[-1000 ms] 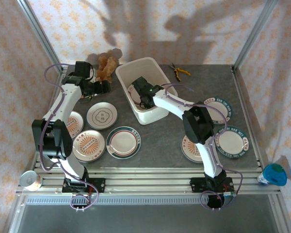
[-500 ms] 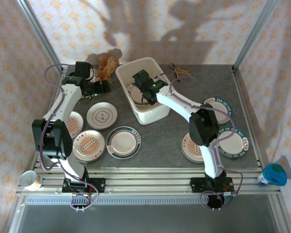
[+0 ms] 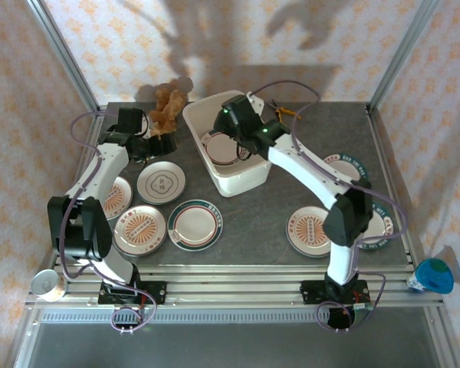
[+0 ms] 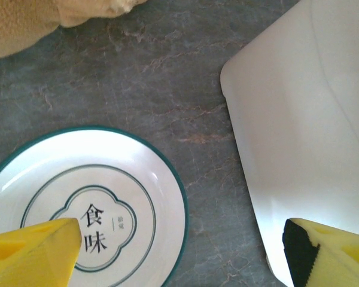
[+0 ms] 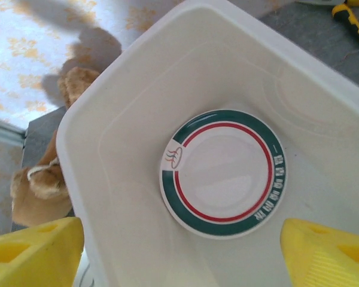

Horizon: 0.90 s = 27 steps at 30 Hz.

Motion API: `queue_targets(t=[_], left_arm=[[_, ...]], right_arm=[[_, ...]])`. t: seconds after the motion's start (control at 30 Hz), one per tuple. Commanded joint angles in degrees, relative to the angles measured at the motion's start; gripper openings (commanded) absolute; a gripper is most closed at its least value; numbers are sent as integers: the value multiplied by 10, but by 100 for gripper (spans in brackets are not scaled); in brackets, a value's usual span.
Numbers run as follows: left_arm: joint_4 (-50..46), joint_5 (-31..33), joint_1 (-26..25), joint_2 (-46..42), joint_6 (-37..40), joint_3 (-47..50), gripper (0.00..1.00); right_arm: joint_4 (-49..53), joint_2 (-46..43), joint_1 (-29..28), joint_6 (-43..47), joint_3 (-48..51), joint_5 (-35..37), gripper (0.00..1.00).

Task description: Place the plates into the plastic bin on the countertop

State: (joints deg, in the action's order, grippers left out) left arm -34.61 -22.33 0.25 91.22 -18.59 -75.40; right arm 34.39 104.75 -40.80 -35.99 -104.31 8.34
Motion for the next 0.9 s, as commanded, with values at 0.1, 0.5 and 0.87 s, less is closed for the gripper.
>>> queue_targets(t=[0.1,0.5,0.87], left_arm=[[24,22,-46,-64,-53,38,89],[41,35,-91,-147,-148,120,89],[40,26,-95,-149,-123,121,89]], right_arm=[[14,-119,-2,91,98,-54,83],[-21,-277,0,109,334,-298,71],[-211,-251,-20,53,496,-387,47]])
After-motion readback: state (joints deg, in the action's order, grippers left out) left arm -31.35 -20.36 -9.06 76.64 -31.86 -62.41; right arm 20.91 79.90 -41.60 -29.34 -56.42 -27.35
